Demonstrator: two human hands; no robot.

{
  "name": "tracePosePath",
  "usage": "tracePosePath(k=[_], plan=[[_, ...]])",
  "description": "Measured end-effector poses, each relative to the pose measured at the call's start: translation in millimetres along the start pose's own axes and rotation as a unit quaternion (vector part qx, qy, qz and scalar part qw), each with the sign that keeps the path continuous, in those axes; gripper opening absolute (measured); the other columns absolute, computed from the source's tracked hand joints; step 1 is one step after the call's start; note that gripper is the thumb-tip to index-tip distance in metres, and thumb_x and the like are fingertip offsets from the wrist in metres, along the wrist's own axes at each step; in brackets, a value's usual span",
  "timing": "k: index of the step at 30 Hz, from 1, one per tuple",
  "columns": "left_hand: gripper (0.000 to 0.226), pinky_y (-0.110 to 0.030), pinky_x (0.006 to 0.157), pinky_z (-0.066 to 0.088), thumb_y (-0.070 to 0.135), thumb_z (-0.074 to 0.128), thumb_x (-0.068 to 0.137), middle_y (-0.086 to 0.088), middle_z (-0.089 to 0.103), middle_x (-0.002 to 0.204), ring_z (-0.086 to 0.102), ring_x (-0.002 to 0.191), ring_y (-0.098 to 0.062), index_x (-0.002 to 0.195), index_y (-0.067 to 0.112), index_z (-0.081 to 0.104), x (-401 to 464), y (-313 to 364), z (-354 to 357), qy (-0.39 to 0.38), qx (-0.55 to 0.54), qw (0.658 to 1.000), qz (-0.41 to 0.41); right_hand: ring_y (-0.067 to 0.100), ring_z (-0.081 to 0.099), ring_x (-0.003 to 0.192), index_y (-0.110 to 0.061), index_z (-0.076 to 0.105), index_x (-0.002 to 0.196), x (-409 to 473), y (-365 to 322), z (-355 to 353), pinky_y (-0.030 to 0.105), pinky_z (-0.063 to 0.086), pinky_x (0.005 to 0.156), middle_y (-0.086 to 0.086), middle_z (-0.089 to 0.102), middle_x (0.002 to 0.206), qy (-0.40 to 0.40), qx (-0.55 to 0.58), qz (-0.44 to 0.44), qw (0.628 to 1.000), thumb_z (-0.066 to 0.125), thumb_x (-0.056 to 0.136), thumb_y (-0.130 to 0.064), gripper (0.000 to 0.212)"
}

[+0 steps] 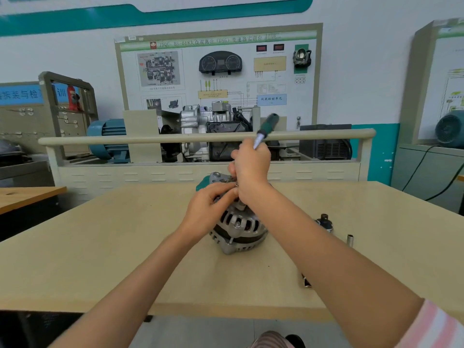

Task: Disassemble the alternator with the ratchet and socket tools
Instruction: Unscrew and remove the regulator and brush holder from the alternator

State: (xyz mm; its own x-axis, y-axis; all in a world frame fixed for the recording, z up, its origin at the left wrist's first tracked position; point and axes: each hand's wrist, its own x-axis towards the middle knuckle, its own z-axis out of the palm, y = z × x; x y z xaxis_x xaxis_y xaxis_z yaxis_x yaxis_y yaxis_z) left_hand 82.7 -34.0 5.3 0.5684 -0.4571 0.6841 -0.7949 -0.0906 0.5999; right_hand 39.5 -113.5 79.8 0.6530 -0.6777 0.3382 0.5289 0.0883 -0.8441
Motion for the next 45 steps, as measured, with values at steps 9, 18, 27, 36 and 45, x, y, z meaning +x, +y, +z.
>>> tracePosePath(k=[9,18,27,36,45], plan=[[0.023,-0.03,0.086,0.045,0.013,0.054,0.092,-0.021,0.064,0.093,0.052,0.088,-0.014,0.099,-0.005,0.066,18,14,-16,-0.108,-0.054,0.992,-0.033,0.005,0.022,0.025,-0.007,0.052,0.08,13,-21,-7,0.016,0.017,0.029,-0.004,0.04,0.043,-0.278,-0.091,0.106,0.95,0.038,0.101,-0.018,0.028],[0.019,-0.011,0.08,0.046,0.008,0.065,0.084,-0.003,0.071,0.093,0.059,0.08,0.007,0.101,0.015,0.07,18,15,-6,-0.042,-0.092,0.994,-0.037,0.003,0.022,0.025,-0.009,0.058,0.086,18,-22,-15,0.015,0.02,0.029,-0.009,0.038,0.04,-0.335,-0.064,0.128,0.931,0.039,0.1,-0.019,0.025],[0.024,-0.035,0.104,0.04,0.006,0.071,0.078,-0.005,0.068,0.111,0.05,0.123,-0.016,0.101,0.012,0.072,12,16,9,0.061,-0.044,0.996,-0.043,0.009,0.037,0.036,-0.013,0.048,0.078,5,-6,-12,0.019,0.031,0.036,0.001,0.046,0.058,-0.017,0.037,0.027,0.999,0.039,0.099,-0.013,0.023],[0.014,-0.02,0.075,0.049,0.01,0.066,0.081,0.013,0.068,0.081,0.061,0.078,0.002,0.087,0.022,0.069,12,16,19,0.07,-0.032,0.997,-0.018,0.016,0.034,0.05,-0.013,0.037,0.079,19,-2,-9,0.023,0.027,0.047,0.006,0.046,0.071,0.083,0.026,0.077,0.993,0.031,0.099,-0.011,0.021],[0.025,-0.037,0.068,0.041,0.021,0.044,0.098,-0.009,0.064,0.08,0.052,0.07,-0.014,0.098,0.011,0.067,12,21,3,-0.083,0.009,0.996,0.007,0.005,0.02,0.024,-0.01,0.044,0.077,23,-18,-16,0.014,0.017,0.033,-0.001,0.038,0.051,-0.161,-0.046,0.161,0.973,0.032,0.097,-0.008,0.023]])
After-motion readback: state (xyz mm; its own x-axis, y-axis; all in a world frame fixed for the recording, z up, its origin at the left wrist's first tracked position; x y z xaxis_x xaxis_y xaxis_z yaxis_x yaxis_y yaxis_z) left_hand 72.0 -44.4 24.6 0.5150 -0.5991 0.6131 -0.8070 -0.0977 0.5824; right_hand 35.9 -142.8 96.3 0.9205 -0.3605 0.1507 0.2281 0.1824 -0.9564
